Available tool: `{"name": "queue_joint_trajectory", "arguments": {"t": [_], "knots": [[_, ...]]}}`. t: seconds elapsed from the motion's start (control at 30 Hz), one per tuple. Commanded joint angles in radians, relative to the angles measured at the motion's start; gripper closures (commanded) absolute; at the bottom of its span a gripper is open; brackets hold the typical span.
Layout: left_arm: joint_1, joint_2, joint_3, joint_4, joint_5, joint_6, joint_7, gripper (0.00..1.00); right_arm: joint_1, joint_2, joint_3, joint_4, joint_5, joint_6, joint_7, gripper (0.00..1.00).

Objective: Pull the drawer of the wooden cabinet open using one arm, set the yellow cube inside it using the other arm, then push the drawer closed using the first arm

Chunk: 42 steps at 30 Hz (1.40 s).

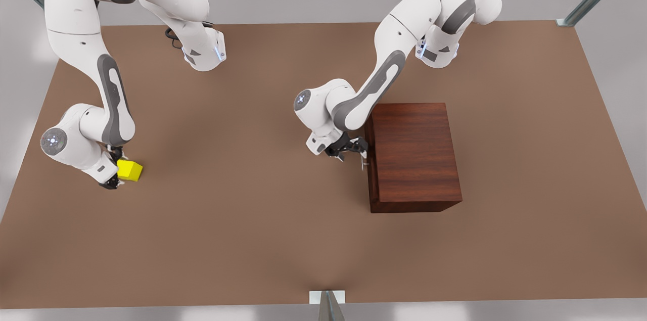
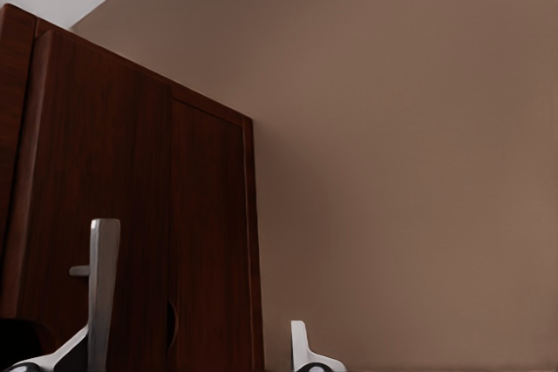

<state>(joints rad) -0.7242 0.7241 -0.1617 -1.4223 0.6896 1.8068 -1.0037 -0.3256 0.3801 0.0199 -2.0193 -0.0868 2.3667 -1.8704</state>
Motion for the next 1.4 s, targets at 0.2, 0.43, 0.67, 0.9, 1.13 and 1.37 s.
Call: {"name": "queue_joint_trajectory", "arguments": {"t": [0.2, 0.43, 0.67, 0.9, 1.13, 1.37], "knots": [[-0.009, -0.002, -0.004, 0.017, -0.008, 0.046, -0.159, 0.00, -0.033, 0.022, -0.014, -0.015, -0.002, 0.066, -0.136, 0.00], [-0.017, 0.011, -0.012, 0.031, -0.007, 0.080, -0.222, 0.00, -0.049, 0.054, -0.015, -0.027, -0.002, 0.083, -0.135, 0.00], [-0.021, 0.020, -0.022, 0.068, -0.022, 0.094, -0.243, 0.00, -0.049, 0.088, -0.015, -0.032, -0.001, 0.115, -0.128, 0.00], [-0.038, 0.029, -0.024, 0.097, -0.038, 0.092, -0.276, 0.00, -0.058, 0.118, -0.015, -0.039, 0.001, 0.138, -0.127, 0.00], [-0.060, 0.043, -0.024, 0.126, -0.048, 0.094, -0.291, 0.00, -0.064, 0.131, -0.017, -0.039, 0.001, 0.152, -0.128, 0.06], [-0.089, 0.067, -0.024, 0.169, -0.061, 0.092, -0.340, 0.00, -0.063, 0.125, -0.017, -0.033, -0.001, 0.144, -0.144, 0.33]]}}
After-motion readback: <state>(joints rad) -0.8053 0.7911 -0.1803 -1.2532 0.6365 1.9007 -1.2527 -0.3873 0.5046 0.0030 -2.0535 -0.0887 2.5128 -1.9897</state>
